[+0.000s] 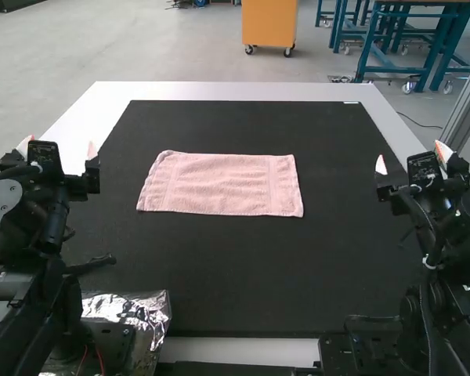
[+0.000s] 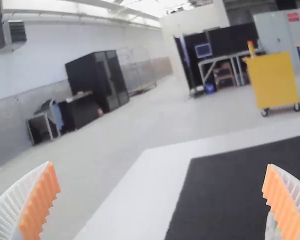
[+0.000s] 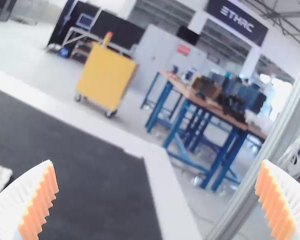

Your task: Fold the towel.

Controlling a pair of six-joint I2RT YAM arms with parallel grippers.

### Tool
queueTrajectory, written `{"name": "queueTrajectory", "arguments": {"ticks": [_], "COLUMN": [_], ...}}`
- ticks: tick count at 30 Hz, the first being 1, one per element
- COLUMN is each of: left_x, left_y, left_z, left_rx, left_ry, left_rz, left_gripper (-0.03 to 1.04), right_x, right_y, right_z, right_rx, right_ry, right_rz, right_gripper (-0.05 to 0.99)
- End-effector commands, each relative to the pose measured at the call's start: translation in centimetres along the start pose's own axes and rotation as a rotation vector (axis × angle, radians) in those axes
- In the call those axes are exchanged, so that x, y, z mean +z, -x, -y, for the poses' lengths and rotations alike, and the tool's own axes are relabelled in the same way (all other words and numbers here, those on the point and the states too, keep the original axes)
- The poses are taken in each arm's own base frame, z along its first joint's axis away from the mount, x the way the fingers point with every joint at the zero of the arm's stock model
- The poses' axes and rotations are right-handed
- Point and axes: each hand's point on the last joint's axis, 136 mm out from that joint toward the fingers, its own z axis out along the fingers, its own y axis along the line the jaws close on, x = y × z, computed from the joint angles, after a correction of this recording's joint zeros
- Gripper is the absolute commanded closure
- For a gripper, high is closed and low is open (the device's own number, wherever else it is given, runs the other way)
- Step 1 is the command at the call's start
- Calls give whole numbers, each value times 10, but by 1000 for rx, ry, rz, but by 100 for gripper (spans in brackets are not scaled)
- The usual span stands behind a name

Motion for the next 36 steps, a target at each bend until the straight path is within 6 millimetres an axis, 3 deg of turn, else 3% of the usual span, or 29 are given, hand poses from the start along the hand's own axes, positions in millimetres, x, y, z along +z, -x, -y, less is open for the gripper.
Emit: {"name": "queueTrajectory", "arguments": {"ticks": [1,6,8,11,13,17,20,23,29,36], "left_x": [-1,6,18,53,79,118,132,136,146,161], "left_y": [22,74,91,84,61,16,-30,-77,-128,-157], "left_z": [-14,-30,-33,-18,-3,32,62,85,114,129], "left_rx": [99,100,33,-123,-162,-206,-243,-227,-237,-240], "left_ry": [62,77,66,-13,-58,-159,-234,-281,-359,-378], "left_rz": [73,107,89,-72,-220,-458,-642,-806,-949,-987], "left_gripper": [5,5,5,5,5,5,5,5,5,5], "right_x": [-1,17,34,66,87,119,129,134,145,166], "right_y": [30,75,80,72,61,15,-32,-60,-86,-94], "right_z": [13,46,50,44,36,-8,-47,-86,-141,-192], "right_rx": [-6,180,255,371,415,480,485,484,434,427], "right_ry": [-20,-57,-43,9,44,183,281,375,455,529], "right_rz": [80,70,9,-116,-198,-427,-610,-718,-816,-856], "right_gripper": [3,2,2,2,2,2,2,3,3,3]}}
